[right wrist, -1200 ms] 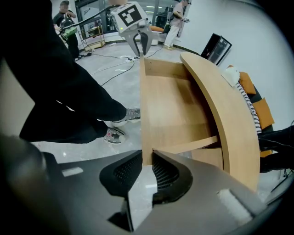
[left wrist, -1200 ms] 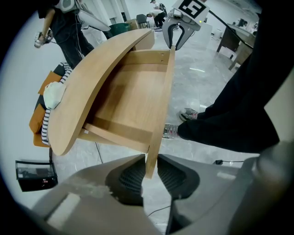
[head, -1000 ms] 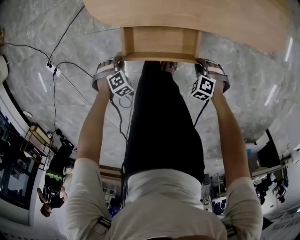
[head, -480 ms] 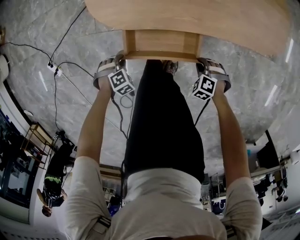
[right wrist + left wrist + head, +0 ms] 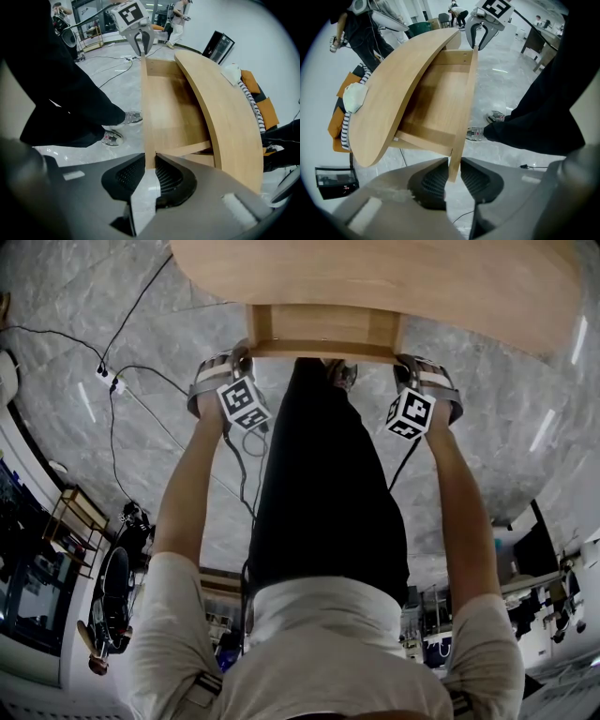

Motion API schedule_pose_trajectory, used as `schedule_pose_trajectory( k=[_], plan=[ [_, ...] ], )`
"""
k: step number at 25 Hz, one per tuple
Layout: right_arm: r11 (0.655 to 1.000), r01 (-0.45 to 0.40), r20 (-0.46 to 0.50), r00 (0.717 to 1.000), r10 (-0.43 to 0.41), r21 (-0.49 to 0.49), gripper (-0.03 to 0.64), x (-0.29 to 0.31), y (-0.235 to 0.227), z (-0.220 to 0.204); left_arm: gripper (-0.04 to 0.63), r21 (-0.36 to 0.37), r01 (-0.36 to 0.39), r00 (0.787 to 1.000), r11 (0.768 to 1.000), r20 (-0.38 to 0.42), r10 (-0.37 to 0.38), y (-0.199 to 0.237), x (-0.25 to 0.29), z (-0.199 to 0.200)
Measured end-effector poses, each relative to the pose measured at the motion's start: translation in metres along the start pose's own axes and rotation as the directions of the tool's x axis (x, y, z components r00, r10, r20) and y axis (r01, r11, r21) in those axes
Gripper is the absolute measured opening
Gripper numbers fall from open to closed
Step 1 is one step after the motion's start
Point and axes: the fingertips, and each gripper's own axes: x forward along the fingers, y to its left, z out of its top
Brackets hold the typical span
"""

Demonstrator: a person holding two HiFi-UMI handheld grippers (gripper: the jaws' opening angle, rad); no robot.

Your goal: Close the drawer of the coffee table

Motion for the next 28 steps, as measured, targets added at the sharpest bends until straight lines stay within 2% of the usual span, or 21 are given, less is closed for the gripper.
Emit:
schedule_pose_trajectory(
  k=[28],
  plan=[
    [1.0, 0.012, -0.022, 1.0, -0.012, 0.017, 0.078, 0.003, -0.042, 0.003, 0.107, -0.001, 0.0, 1.0, 1.0, 0.007, 0.0, 0.041, 0.004, 0.01]
  ],
)
